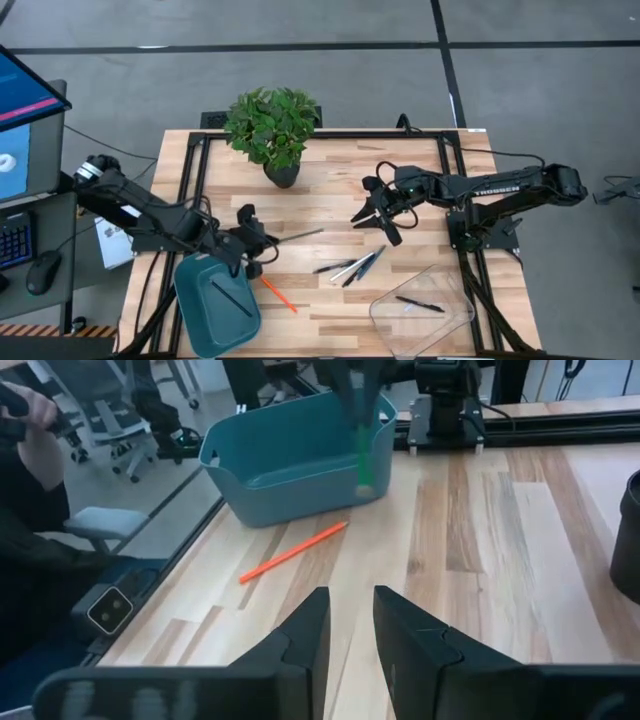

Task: Sort pens & pencils
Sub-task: Put the green pencil into the blue bin

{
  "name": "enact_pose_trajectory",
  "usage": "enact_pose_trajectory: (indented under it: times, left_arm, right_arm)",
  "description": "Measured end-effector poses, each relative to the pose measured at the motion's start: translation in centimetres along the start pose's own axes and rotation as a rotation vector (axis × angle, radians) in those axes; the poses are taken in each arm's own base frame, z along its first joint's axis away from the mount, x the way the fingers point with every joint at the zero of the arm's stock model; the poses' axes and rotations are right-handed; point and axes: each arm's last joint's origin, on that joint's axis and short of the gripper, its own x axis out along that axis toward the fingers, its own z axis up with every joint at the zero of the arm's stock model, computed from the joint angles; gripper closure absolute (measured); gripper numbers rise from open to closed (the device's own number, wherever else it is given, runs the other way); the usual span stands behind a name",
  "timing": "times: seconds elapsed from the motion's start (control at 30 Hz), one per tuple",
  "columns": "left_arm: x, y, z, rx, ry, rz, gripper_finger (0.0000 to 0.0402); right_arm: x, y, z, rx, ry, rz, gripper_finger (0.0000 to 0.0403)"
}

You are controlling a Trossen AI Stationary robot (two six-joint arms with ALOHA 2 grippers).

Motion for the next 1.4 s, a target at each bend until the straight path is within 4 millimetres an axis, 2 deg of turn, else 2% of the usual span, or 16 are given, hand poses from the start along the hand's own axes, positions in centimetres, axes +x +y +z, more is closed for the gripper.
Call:
enact_pose_trajectory:
  times: [0.17, 0.4, 0.67, 0.83, 1.2, 1.4]
  left_arm:
    - [-0.7, -1.3, -0.6, 0.011, 0.025, -0.091, 0.0391]
    - [-1.7, -2.4, -1.7, -0.005, 0.064, -0.134, 0.0391]
    - [-3.0, -3.0, -3.8, -0.077, 0.227, -0.159, 0.0391]
    - [-4.2, -3.2, -4.5, -0.08, 0.271, -0.188, 0.0391]
    - [-8.7, -2.9, -4.8, -0.063, 0.306, -0.434, 0.0391]
    - [-11.1, -2.3, -5.5, -0.104, 0.346, -0.511, 0.0391]
  right_arm:
    - [0.0, 0.0, 0.0, 0.0, 0.0, 0.0, 0.03]
    - [0.0, 0.0, 0.0, 0.0, 0.0, 0.0, 0.03]
    - [0.0, 0.0, -0.1, 0.007, 0.013, 0.0, 0.03]
    - [0.0, 0.0, -0.1, 0.007, 0.012, 0.0, 0.03]
    - [0.1, 0.2, -0.1, 0.056, 0.013, 0.0, 0.03]
    - [0.3, 0.7, -0.1, 0.047, 0.016, 0.023, 0.03]
